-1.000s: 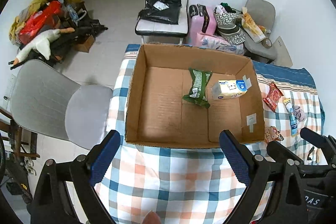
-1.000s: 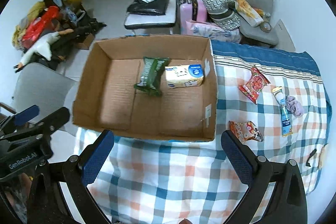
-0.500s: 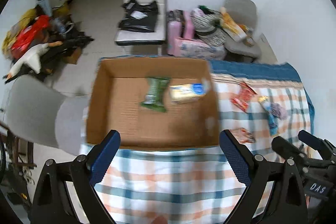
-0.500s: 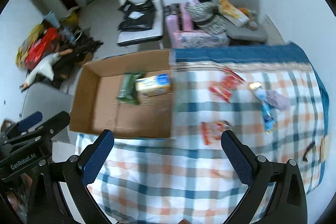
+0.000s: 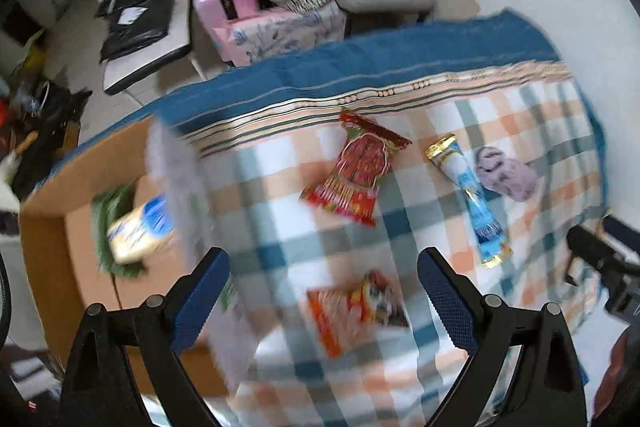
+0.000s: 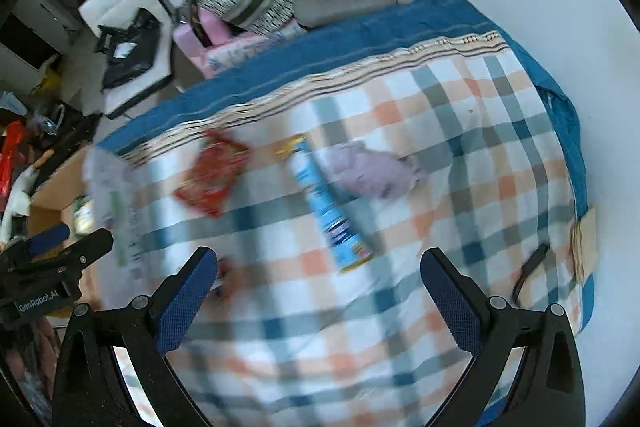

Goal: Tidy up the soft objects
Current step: 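Grasp the red candy bag with the left tool while the right grasps the lilac cloth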

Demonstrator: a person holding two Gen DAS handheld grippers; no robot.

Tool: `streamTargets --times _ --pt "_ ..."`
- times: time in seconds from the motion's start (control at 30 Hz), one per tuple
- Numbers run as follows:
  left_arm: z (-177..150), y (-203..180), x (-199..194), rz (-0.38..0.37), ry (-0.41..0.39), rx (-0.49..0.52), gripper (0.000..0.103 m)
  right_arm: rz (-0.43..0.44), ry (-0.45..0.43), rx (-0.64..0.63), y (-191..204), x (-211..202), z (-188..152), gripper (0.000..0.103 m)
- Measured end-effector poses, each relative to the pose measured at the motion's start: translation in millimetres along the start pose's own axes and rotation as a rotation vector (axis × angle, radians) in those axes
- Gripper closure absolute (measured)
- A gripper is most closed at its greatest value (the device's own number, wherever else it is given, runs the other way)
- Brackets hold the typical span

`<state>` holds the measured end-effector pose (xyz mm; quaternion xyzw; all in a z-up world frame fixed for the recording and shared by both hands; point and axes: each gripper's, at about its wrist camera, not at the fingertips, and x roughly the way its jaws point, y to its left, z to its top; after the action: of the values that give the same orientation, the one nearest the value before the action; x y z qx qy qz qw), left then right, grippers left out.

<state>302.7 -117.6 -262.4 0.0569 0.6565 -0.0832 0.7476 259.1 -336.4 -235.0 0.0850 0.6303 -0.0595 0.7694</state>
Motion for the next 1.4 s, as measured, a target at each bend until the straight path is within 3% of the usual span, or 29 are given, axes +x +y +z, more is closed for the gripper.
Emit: streamTargets --times 0.1,0.2,0.33,0.53,0.63,0.87,1.07,1.4 --pt "27 -19 38 0.007 0.068 0.049 0.007 -0.029 0.046 -0.011 -16 41 27 0.004" --pt "46 -33 74 0.023 0.123 0.069 0.007 -0.043 0.145 -0.002 -27 83 46 0.004" --pt "58 -43 116 0.025 0.21 0.079 0.007 0.032 0.239 0.094 -39 126 60 0.005" --pt "62 -44 158 0.023 0.286 0.056 0.007 0.004 0.285 0.131 -38 157 67 0.005" --pt "59 -39 167 -0.002 0.303 0.023 0.018 -0.01 0.306 0.143 -40 164 69 0.007" --pt "57 -30 163 -0.006 0.271 -0.013 0.049 -0.01 0.321 0.183 -53 171 71 0.021" --pt "54 -24 154 0.0 0.253 -0.029 0.054 -0.015 0.321 0.18 -54 164 65 0.035" --pt "47 -13 103 -0.048 0.179 -0.076 0.056 0.012 0.228 0.132 -39 112 37 0.036"
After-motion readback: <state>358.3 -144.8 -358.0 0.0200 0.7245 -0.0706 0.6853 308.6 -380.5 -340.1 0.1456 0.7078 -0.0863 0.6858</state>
